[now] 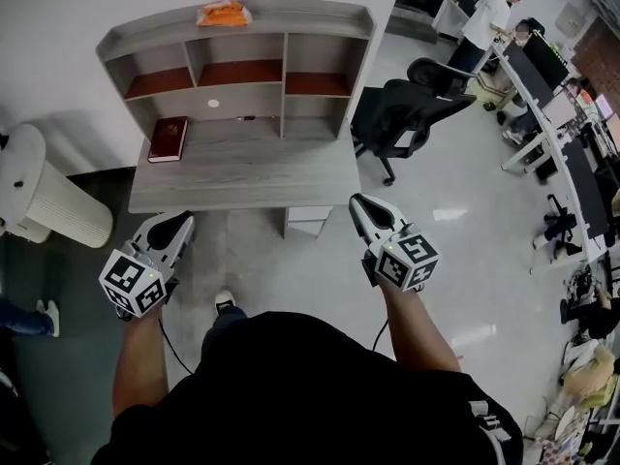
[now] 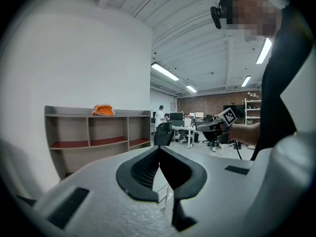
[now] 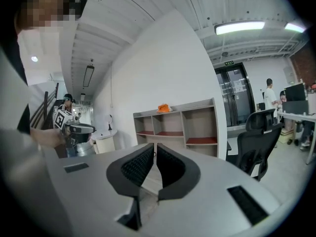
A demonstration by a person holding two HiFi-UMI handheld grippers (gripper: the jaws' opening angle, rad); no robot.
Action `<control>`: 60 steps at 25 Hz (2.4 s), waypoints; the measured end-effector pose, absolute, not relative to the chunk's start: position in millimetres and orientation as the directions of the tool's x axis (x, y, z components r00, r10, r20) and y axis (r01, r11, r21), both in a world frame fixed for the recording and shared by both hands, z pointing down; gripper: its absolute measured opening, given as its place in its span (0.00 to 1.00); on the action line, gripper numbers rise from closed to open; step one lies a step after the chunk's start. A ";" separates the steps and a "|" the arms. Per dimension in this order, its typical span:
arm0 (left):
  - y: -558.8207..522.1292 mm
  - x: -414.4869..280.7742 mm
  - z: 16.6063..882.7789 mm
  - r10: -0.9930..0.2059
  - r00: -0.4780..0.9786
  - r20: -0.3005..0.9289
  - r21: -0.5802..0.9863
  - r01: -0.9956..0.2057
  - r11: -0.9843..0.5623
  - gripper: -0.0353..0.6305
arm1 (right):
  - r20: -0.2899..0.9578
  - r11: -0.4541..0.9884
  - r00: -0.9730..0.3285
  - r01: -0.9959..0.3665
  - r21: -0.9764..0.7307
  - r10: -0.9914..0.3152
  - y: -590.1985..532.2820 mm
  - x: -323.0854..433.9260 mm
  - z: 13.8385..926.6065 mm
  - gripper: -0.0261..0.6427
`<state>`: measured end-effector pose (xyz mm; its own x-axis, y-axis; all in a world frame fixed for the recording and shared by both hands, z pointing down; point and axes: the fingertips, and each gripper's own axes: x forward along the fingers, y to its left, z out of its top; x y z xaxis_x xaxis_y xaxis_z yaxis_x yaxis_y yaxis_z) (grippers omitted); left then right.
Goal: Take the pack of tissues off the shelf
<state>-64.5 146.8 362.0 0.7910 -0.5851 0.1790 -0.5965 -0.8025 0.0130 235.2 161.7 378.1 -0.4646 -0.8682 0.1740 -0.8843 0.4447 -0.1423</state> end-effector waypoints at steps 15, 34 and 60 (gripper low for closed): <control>64.2 -99.2 373.7 -0.544 0.825 0.154 0.049 -0.556 -0.830 0.08 | 0.216 0.409 -0.427 -0.904 -0.126 -0.878 92.0 192.4 385.7 0.08; -31.7 -156.8 401.9 -0.482 0.863 0.149 0.113 -0.499 -0.859 0.08 | 0.271 0.347 -0.368 -0.929 -0.124 -0.889 6.4 130.3 403.2 0.08; -139.2 -195.6 403.9 -0.365 0.920 0.145 0.142 -0.385 -0.912 0.08 | 0.277 0.238 -0.255 -0.967 -0.094 -0.926 -62.4 79.1 382.6 0.08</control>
<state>-195.6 -139.2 403.9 0.9195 -0.3653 0.1452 -0.3847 -0.9121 0.1418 79.1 -62.4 382.6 -0.2555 -0.9264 0.2767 -0.9666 0.2384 -0.0943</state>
